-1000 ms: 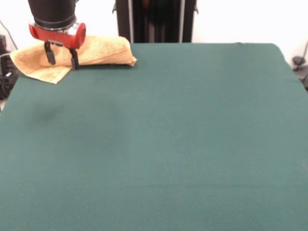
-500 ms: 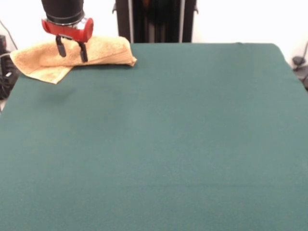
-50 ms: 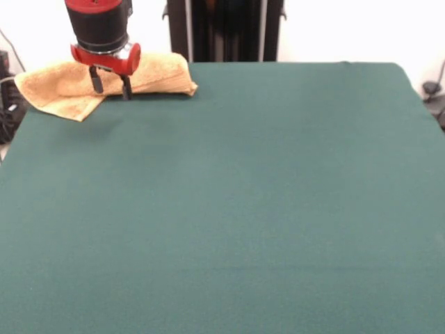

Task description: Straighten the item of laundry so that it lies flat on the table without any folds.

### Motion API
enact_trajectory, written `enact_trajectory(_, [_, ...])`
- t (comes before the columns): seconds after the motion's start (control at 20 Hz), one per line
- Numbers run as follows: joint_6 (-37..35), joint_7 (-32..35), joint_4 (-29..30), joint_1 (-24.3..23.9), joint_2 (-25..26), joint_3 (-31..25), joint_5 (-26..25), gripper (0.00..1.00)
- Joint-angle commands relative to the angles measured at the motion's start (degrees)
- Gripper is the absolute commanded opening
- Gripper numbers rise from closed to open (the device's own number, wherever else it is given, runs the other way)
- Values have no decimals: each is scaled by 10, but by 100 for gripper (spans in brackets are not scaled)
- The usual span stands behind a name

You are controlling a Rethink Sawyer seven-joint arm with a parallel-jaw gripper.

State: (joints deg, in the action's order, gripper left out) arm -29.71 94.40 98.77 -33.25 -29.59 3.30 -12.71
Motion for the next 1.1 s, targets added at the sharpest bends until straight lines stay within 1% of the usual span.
enact_trajectory(0.05, [5,64,27,5,24,-14,-5,100])
enact_trajectory(0.25, [48,68,22,-4,55,-14,-14,100])
enact_trajectory(0.35, [38,55,20,-9,47,-11,-20,100])
enact_trajectory(0.5, [11,33,21,-18,16,-2,-30,100])
enact_trajectory(0.6, [12,25,6,-29,24,-4,-38,100])
enact_trajectory(0.75, [37,22,-42,-49,80,-12,-52,100])
enact_trajectory(0.85, [31,14,-56,-56,84,-14,-61,100])
enact_trajectory(1.0, [-12,-2,-43,-58,41,-15,-66,100])
enact_trajectory(1.1, [-16,0,-37,-60,33,-18,-67,100])
